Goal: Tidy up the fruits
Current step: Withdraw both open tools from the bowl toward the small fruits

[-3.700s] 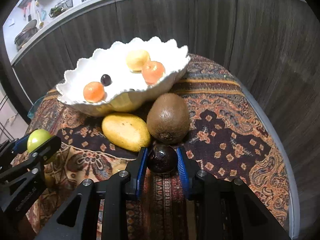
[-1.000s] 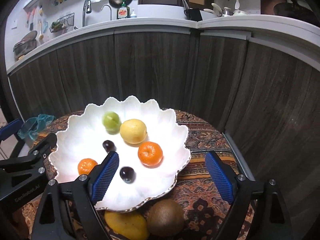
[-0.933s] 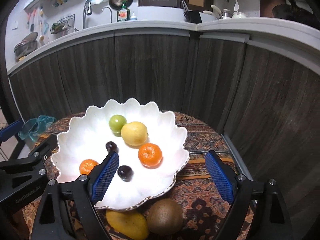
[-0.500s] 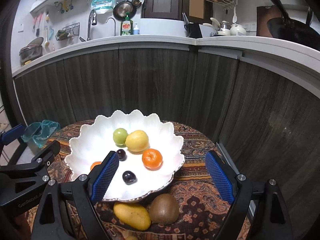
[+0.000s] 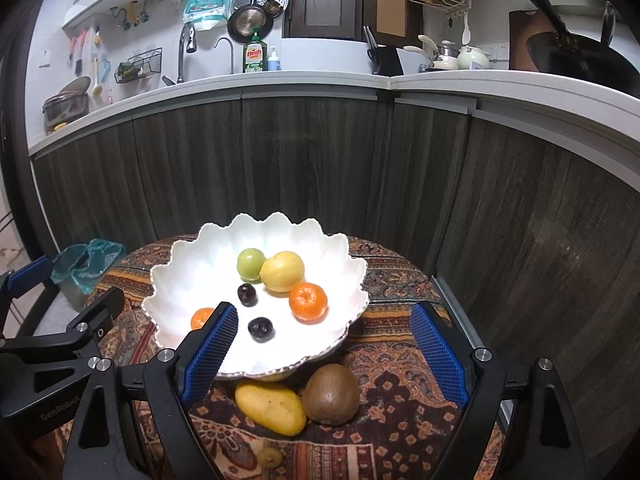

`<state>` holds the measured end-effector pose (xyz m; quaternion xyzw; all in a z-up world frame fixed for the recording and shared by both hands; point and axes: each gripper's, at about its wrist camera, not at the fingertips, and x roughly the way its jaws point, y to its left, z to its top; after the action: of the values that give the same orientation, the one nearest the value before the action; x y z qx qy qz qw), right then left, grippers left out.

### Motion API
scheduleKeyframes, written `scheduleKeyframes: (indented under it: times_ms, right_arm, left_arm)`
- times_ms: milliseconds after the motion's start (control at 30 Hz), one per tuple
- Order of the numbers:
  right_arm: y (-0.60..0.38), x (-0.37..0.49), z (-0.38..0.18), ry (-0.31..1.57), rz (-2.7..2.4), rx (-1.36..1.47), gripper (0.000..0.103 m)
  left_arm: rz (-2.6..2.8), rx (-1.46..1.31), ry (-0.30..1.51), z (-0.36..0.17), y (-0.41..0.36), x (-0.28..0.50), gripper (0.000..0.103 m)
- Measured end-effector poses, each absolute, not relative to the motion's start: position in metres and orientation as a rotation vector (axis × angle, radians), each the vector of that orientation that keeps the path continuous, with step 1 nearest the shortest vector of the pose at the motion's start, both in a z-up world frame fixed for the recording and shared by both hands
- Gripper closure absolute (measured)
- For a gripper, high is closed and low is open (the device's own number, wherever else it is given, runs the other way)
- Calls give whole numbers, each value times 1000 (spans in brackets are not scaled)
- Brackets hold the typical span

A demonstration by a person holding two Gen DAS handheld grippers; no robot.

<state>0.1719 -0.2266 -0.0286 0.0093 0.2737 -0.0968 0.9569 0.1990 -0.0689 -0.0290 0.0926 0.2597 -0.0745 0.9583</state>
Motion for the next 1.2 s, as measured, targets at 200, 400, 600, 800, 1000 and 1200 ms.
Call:
scheduleKeyframes:
  times_ms: [200,400,600,800,1000,1200]
  right_arm:
    - [-225,165,-36,574,-191,25,14]
    - [-222,160,-46,598,-178,37,14]
    - [-220,157,-55,618,-173,32,14]
    - [-218,153,-65,640,-170,40,14]
    - [-215,149,-80,676,-156,49,14]
    - [-210,147,-97,712,-145,52,14]
  left_arm:
    - [-150,185,536,-35,-65,190,7]
    - [-151,188,552,-44,-62,183,7]
    - [-148,195,569,-53,-61,178,7]
    - [-140,201,584,-63,-58,171,7]
    - [-123,198,601,-77,-52,164,7]
    - [-114,198,632,-92,-46,159,7]
